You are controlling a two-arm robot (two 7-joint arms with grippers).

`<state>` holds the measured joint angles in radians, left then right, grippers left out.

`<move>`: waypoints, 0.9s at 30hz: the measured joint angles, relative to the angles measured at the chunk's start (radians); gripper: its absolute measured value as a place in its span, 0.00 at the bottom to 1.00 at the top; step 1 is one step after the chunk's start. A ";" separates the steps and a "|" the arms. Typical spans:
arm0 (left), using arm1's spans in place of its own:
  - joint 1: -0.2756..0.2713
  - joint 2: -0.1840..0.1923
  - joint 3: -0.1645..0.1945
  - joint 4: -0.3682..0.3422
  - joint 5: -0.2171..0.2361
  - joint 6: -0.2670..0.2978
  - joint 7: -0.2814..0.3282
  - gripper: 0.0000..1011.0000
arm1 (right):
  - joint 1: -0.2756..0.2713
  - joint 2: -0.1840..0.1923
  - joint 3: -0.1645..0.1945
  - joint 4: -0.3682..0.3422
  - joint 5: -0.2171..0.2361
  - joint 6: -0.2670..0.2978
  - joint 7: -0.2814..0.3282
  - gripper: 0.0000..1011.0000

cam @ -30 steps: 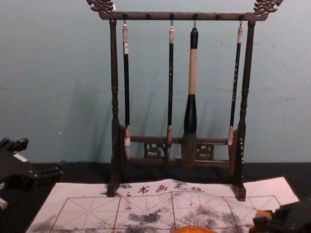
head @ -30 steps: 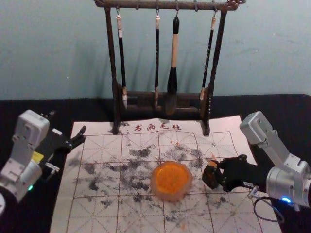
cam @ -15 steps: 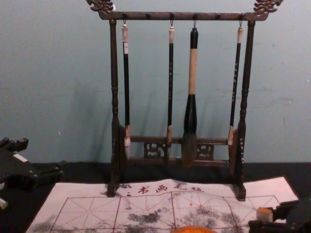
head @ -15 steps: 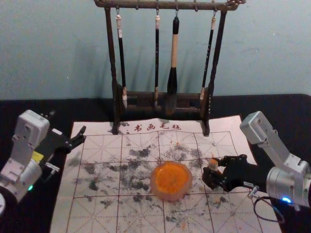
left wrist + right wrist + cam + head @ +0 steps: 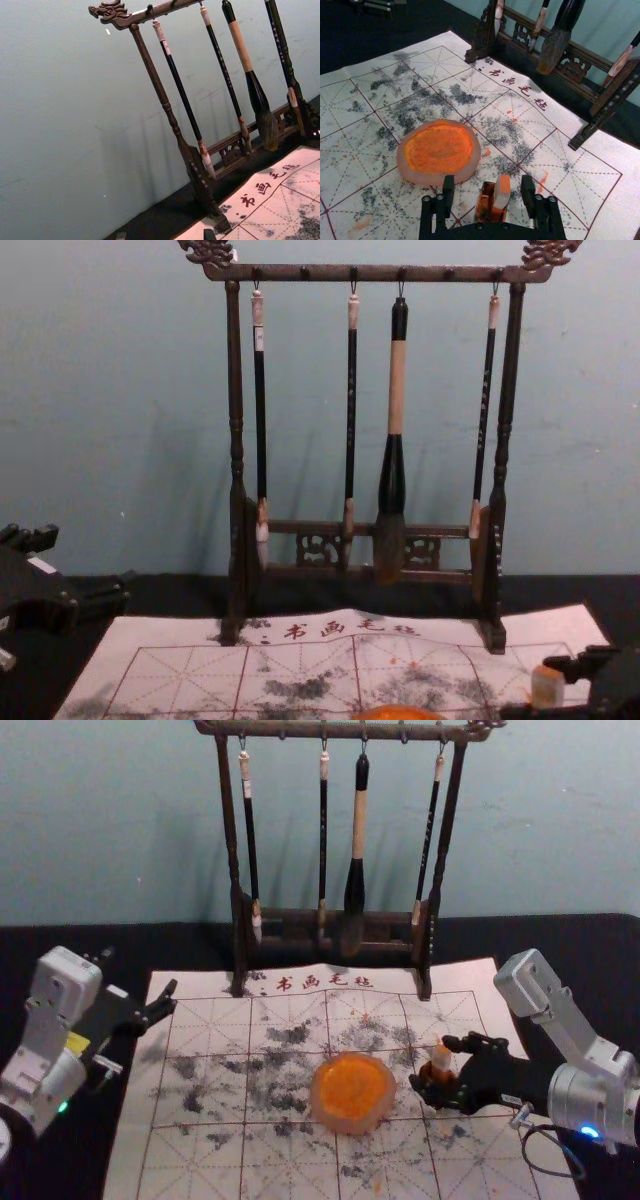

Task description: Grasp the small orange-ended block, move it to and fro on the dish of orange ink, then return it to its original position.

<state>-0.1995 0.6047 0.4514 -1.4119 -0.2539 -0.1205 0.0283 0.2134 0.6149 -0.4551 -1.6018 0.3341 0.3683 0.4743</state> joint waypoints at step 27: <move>0.000 0.000 0.000 0.000 0.000 0.000 0.000 0.99 | -0.009 -0.014 0.023 -0.008 0.004 -0.013 -0.023 0.99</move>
<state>-0.1995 0.6047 0.4514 -1.4120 -0.2539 -0.1205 0.0283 0.2041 0.6010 -0.4316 -1.6097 0.3384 0.3548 0.4510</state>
